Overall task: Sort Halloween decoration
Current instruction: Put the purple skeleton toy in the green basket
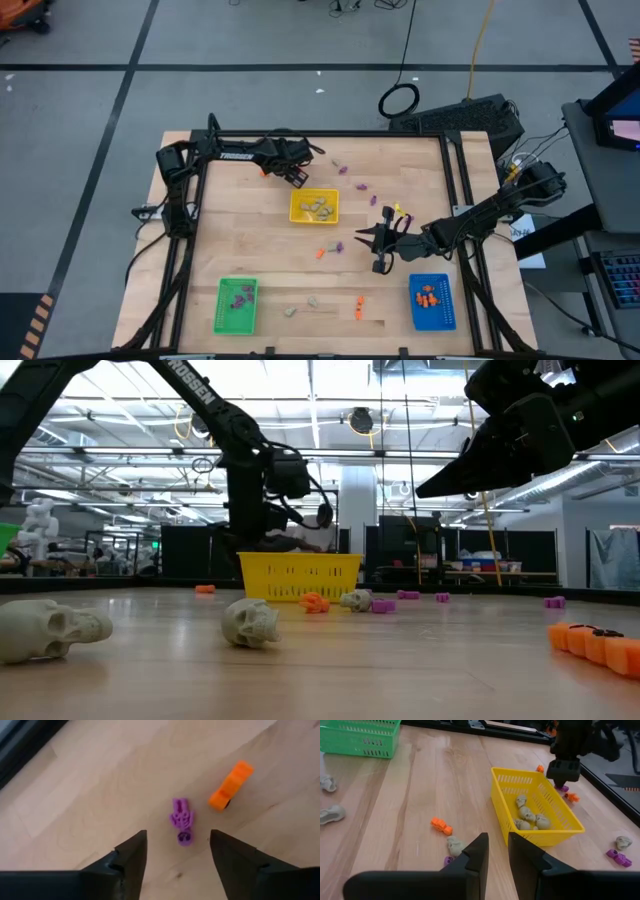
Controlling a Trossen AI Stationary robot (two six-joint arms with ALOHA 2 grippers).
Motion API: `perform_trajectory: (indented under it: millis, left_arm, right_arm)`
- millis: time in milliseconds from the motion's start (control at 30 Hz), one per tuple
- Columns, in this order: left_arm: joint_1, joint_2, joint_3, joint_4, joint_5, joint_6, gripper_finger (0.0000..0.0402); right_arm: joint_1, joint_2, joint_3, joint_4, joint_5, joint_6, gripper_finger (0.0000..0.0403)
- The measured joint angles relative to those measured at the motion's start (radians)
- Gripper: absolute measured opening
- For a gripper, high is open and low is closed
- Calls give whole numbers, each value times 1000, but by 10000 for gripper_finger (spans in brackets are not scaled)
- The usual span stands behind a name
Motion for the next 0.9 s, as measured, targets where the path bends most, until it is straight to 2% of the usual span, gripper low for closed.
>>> perform_trajectory:
  millis: [167, 733, 900]
  left_arm:
    - [0, 0, 0, 36, 0, 2, 232]
    - [13, 25, 3, 81, 4, 26, 233]
    - [26, 41, 2, 82, 34, 26, 232]
  right_arm:
    - [0, 0, 0, 0, -1, 0, 59]
    - [0, 0, 0, 0, 0, 2, 59]
    - [0, 0, 0, -6, -1, 2, 59]
